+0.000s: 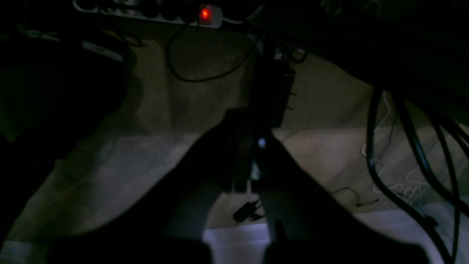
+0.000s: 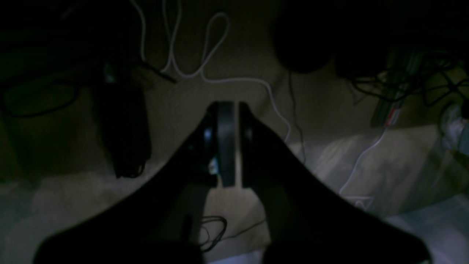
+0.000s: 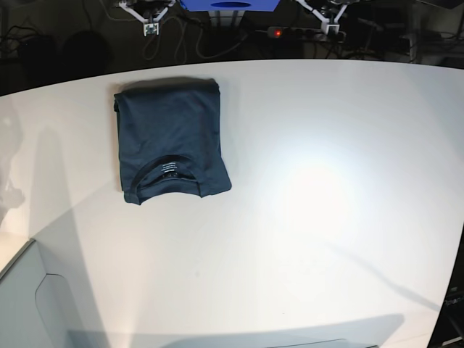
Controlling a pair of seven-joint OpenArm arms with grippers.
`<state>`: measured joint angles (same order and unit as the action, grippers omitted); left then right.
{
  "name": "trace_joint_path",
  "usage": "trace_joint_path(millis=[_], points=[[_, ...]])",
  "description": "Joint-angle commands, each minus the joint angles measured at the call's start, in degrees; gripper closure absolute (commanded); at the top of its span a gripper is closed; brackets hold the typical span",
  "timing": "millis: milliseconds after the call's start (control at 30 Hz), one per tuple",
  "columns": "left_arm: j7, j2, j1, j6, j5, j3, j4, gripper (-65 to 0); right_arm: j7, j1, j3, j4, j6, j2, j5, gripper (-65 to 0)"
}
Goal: Fold the T-shirt properly
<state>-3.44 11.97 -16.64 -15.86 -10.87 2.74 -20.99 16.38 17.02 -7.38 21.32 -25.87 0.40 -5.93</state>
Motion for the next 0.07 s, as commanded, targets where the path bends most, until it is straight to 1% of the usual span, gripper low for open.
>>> trace_joint_path(millis=[0,33], points=[[-0.21,0.47,-0.54,-0.19,0.19,0.03,-0.06,0.0,0.45,0.70,-0.05,0.09,-1.52,-0.27,0.26,0.0],[-0.21,0.47,-0.54,-0.19,0.19,0.03,-0.06,0.0,0.45,0.70,-0.05,0.09,-1.60,-0.36,0.26,0.0]])
